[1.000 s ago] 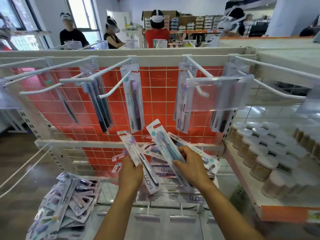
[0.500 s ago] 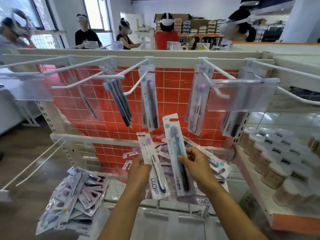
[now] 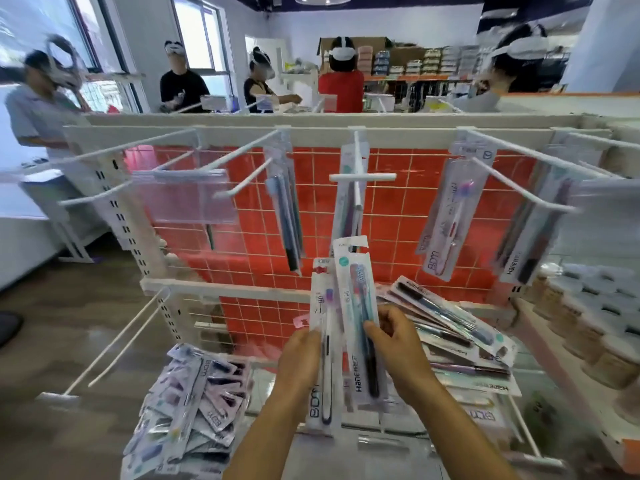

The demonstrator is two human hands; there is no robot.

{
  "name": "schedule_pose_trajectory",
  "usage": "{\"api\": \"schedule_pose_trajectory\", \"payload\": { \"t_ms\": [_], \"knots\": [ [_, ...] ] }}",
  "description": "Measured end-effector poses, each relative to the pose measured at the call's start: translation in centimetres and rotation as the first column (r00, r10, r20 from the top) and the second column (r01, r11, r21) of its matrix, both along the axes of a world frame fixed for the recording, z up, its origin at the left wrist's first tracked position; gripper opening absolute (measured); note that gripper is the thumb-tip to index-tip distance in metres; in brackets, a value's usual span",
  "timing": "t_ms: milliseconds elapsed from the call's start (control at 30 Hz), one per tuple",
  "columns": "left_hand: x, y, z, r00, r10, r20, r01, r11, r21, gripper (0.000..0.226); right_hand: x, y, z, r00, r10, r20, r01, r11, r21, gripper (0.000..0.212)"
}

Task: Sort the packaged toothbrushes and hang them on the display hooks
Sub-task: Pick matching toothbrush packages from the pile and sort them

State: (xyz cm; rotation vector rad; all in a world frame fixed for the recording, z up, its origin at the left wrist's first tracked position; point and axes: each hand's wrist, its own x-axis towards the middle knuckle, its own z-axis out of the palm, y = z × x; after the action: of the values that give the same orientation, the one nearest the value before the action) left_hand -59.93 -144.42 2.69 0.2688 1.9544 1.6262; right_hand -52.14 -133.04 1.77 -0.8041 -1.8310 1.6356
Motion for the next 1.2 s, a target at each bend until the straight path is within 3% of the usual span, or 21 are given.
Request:
{"api": "schedule_pose_trajectory", "payload": {
  "t_ms": [367, 767, 933, 1200],
  "knots": [
    [-4.1, -4.2, 0.9, 0.983, 0.096, -0.157, -0.071, 0.985, 0.159, 0.029, -3.8, -5.6, 1.7, 0.990, 0.048, -0.133, -0.047, 0.999, 0.017, 0.014],
    [-7.8, -7.3, 0.0, 0.968, 0.126, -0.217, -0.069, 0.965, 0.252, 0.025, -5.8, -10.7, 2.6, 0.961, 0.071, -0.268, 0.008, 0.960, 0.281, 0.027],
    [-9.0, -8.1, -0.2, 0.961, 0.104, -0.254, -0.033, 0.962, 0.270, 0.027, -6.6, -12.3, 3.7, 0.938, 0.099, -0.334, 0.023, 0.940, 0.341, 0.014],
    [-10.4, -8.7, -0.8, 0.953, 0.100, -0.286, -0.017, 0.960, 0.278, 0.027, -8.1, -13.0, 5.5, 0.925, 0.075, -0.372, 0.070, 0.930, 0.362, 0.016]
  ]
}}
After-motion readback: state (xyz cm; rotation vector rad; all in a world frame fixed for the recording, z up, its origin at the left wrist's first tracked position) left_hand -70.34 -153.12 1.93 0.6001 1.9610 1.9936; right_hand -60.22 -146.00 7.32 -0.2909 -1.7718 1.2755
